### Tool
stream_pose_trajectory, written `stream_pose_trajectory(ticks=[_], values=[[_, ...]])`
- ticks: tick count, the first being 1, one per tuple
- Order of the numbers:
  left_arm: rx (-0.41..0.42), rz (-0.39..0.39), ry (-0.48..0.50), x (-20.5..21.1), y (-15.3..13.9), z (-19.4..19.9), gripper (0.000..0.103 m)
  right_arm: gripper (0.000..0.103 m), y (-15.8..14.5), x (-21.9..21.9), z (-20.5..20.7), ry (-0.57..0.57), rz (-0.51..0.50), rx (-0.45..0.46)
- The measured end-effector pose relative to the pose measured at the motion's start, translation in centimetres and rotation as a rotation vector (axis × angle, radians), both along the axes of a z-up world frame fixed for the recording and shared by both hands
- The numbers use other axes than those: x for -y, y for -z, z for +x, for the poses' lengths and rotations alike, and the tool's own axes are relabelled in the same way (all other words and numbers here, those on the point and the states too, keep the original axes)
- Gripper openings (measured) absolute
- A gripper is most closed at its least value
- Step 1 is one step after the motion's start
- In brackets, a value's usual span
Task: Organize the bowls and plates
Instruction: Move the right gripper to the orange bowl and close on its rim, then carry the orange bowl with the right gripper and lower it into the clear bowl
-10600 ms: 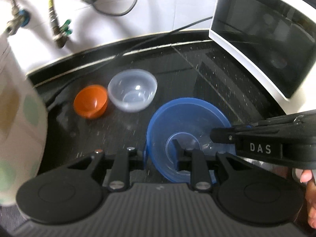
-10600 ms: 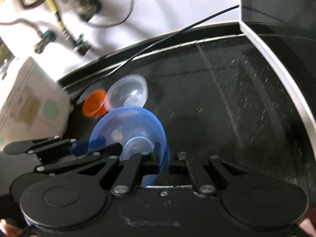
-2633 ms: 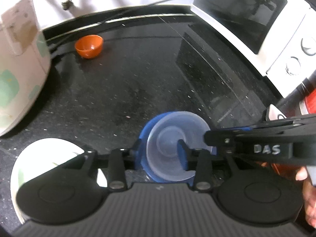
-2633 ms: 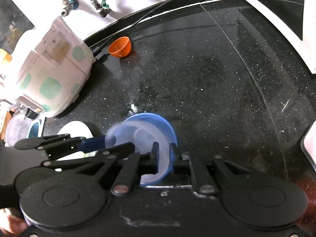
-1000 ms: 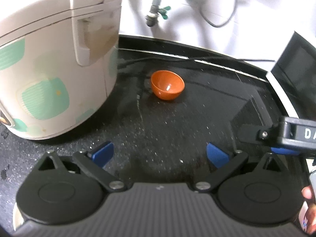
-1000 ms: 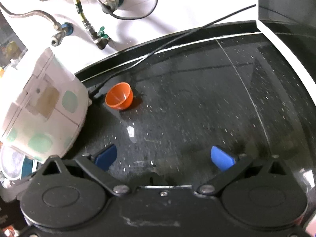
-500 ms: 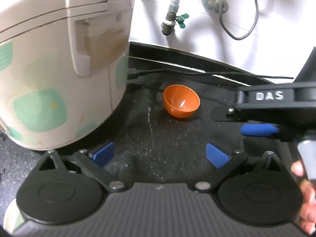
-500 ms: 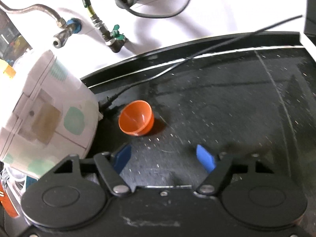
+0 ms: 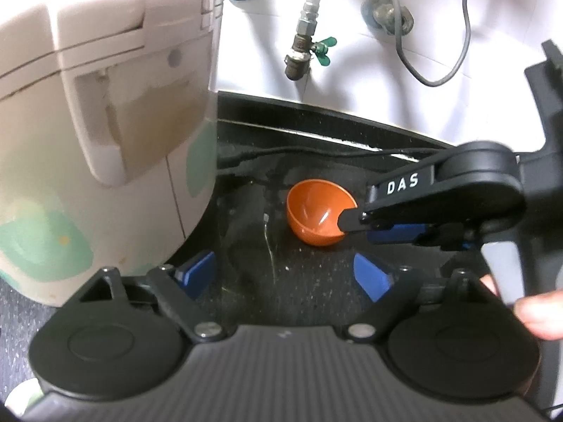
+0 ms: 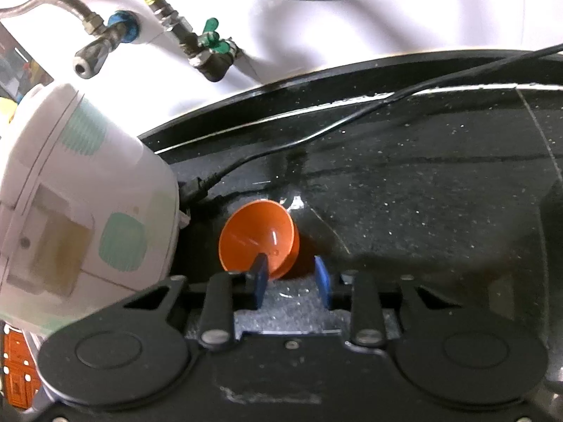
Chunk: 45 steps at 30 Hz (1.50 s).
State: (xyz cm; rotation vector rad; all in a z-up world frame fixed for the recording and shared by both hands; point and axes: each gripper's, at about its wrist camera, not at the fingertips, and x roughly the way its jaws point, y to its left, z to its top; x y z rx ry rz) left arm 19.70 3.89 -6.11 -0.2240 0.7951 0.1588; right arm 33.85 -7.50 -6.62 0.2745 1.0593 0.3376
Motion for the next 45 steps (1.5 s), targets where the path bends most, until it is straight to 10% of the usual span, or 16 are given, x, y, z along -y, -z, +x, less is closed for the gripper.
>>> stream_pose_trajectory(ticks=[5, 19, 45], values=[[0.001, 0.02, 0.004, 0.0, 0.0, 1.5, 0.072, 0.005, 1.1, -0.1, 1.0, -0.007, 0.006, -0.015], [-0.073, 0.03, 0.078, 0.3, 2.7, 6.1, 0.019, 0.004, 1.3, 0.7, 1.6, -0.002, 0.022, -0.027], [-0.092, -0.025, 0.204, 0.4, 0.0, 1.2, 0.015, 0.004, -2.7, 1.9, -6.9, 0.073, -0.005, 0.035]])
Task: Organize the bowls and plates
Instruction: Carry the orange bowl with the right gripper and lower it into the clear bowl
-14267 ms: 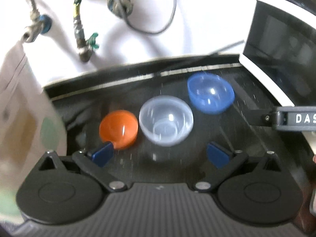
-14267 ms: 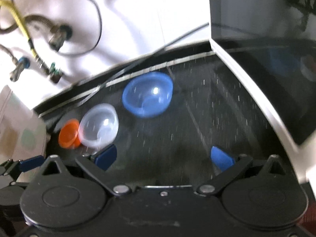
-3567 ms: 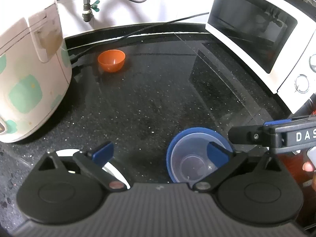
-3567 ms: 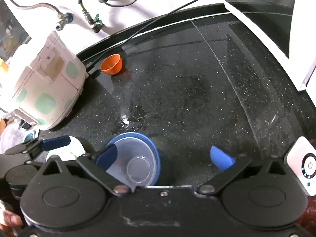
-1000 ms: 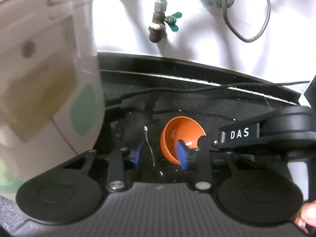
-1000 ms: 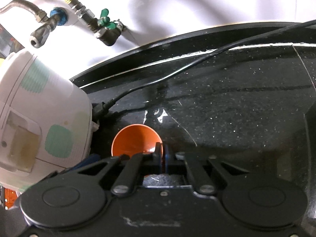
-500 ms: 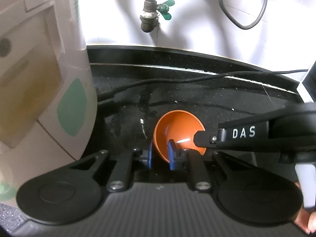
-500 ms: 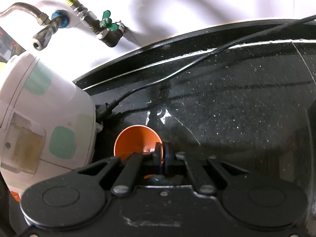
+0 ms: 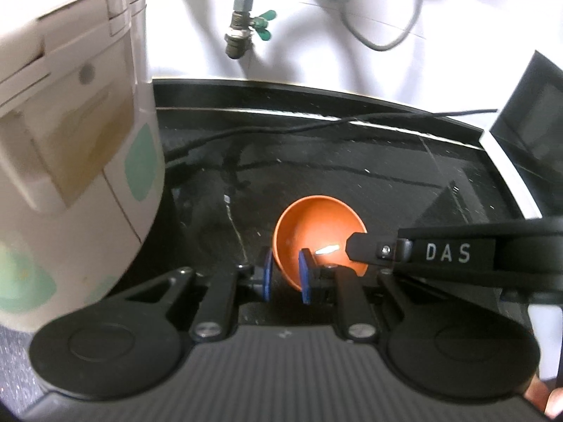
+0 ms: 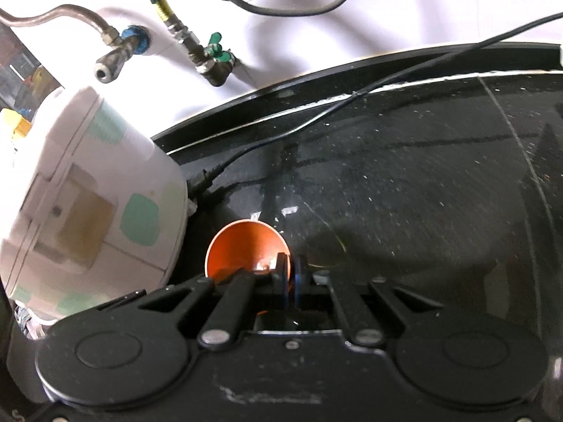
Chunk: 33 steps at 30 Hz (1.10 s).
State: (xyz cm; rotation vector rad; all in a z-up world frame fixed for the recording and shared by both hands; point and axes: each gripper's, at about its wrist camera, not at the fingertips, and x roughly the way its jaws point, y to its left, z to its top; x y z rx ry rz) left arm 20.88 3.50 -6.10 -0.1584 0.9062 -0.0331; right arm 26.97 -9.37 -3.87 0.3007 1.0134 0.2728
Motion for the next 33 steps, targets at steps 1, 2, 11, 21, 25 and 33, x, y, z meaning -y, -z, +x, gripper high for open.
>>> stream_pose_trajectory(ticks=[1, 2, 11, 21, 25, 33], values=[[0.0, -0.003, 0.013, 0.0, -0.2, -0.5, 0.015, 0.004, -0.2, 0.1, -0.7, 0.008, -0.003, 0.002], [0.001, -0.006, 0.023, 0.0, -0.3, -0.9, 0.015, 0.004, -0.5, 0.2, -1.4, 0.016, -0.006, 0.005], [0.015, -0.012, 0.135, 0.6, -2.6, -5.7, 0.015, 0.005, -2.7, 1.3, -7.3, 0.097, -0.012, 0.035], [0.015, -0.026, 0.257, 1.1, -4.2, -10.6, 0.015, 0.005, -4.4, 2.4, -14.6, 0.186, -0.019, 0.06], [0.004, -0.023, 0.315, 1.2, -4.4, -12.5, 0.015, 0.005, -4.6, 2.4, -17.6, 0.219, -0.015, 0.06], [-0.041, -0.013, 0.427, 2.3, -3.8, -15.4, 0.015, 0.006, -3.9, 2.7, -22.5, 0.266, -0.024, 0.026]])
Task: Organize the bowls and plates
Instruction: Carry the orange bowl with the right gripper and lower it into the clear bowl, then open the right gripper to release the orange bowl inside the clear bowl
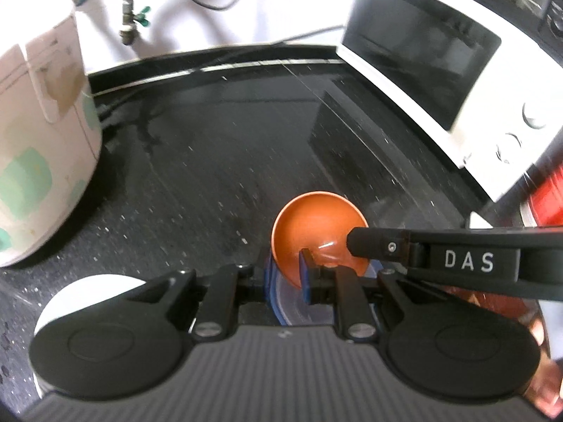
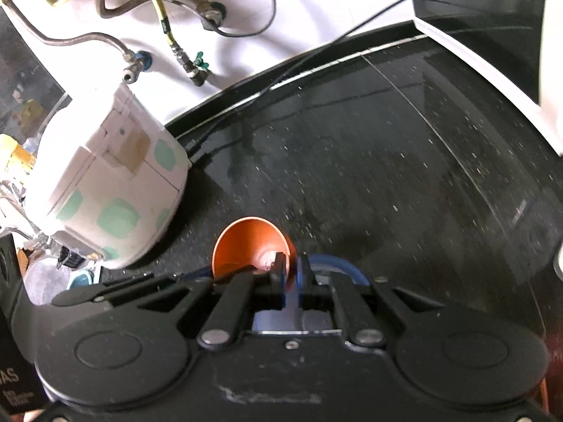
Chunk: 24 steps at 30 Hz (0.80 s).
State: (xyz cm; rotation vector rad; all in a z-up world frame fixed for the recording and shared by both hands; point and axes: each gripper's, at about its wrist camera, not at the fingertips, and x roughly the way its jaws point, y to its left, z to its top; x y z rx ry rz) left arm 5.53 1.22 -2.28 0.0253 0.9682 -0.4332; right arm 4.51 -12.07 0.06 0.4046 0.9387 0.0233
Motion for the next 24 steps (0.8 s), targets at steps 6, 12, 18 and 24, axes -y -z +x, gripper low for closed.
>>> stream_pose_trajectory(ticks=[6, 12, 18, 24], values=[[-0.025, 0.041, 0.059, 1.1, 0.7, -1.2, 0.016, 0.006, 1.1, 0.8, -1.8, 0.019, 0.011, -0.04], [-0.054, 0.071, 0.086, 2.2, 1.7, -1.3, 0.016, 0.007, 2.1, 1.6, -2.8, 0.023, 0.019, -0.077], [-0.074, 0.088, 0.084, 3.0, 2.4, -1.0, 0.015, 0.008, 2.9, 2.0, -2.7, 0.016, 0.025, -0.1], [-0.083, 0.094, 0.077, 3.5, 2.8, -0.7, 0.016, 0.009, 3.3, 2.1, -2.1, 0.003, 0.029, -0.116]])
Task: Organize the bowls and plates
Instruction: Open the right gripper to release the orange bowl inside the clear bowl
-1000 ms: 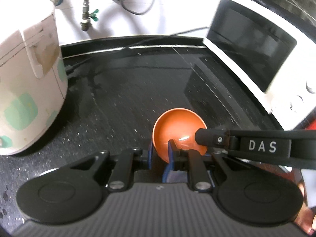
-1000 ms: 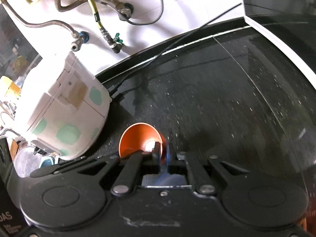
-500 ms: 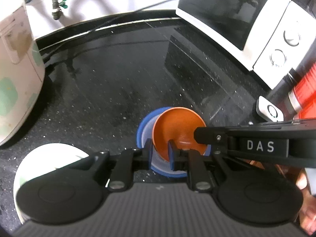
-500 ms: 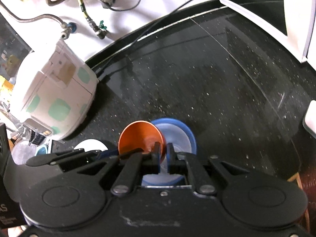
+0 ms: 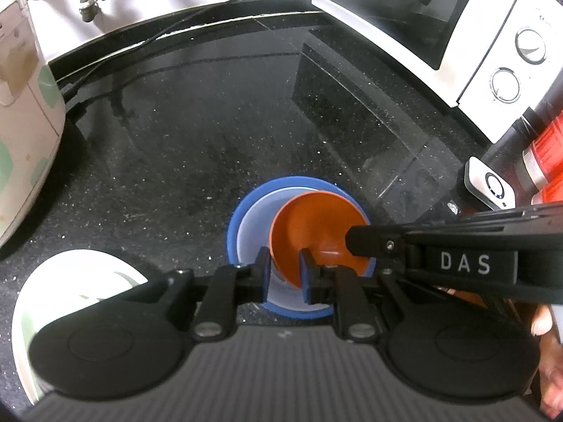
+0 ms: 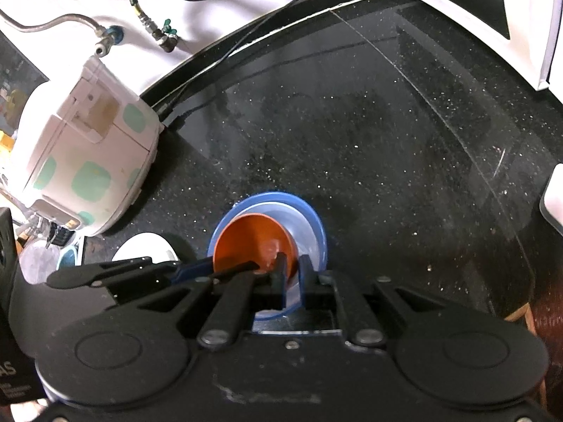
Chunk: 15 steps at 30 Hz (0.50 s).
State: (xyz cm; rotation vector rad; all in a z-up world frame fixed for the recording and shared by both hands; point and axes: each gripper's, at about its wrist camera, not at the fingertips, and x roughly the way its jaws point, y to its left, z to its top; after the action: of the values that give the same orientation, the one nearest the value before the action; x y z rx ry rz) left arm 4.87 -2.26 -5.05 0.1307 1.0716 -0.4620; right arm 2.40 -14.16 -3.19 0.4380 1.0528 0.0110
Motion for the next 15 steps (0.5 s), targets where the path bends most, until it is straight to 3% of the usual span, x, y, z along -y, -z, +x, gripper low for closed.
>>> stream_pose_trajectory(ticks=[4, 7, 10, 12, 13, 15], values=[[-0.002, 0.007, -0.013, 0.1, 0.2, 0.0, 0.019, 0.009, 0.4, -0.2, 0.6, -0.004, 0.01, -0.01], [0.018, 0.012, -0.012, 0.1, -0.1, -0.2, 0.033, 0.013, 0.6, -0.2, 0.9, -0.013, 0.013, -0.011], [0.054, 0.014, -0.022, 0.1, -0.9, -0.5, 0.046, 0.029, 0.1, -0.3, 0.9, -0.024, 0.012, 0.012], [0.075, 0.017, -0.043, -0.3, -1.4, -0.4, 0.066, 0.044, -0.6, -0.3, 0.7, -0.028, -0.015, 0.038], [0.081, 0.009, -0.054, -0.6, -1.6, -0.3, 0.07, 0.05, -0.9, -0.2, 0.6, -0.022, -0.028, 0.053], [0.092, -0.035, -0.067, -1.5, -2.0, -0.3, 0.092, 0.081, -1.6, 0.3, 0.4, -0.01, -0.031, 0.083]])
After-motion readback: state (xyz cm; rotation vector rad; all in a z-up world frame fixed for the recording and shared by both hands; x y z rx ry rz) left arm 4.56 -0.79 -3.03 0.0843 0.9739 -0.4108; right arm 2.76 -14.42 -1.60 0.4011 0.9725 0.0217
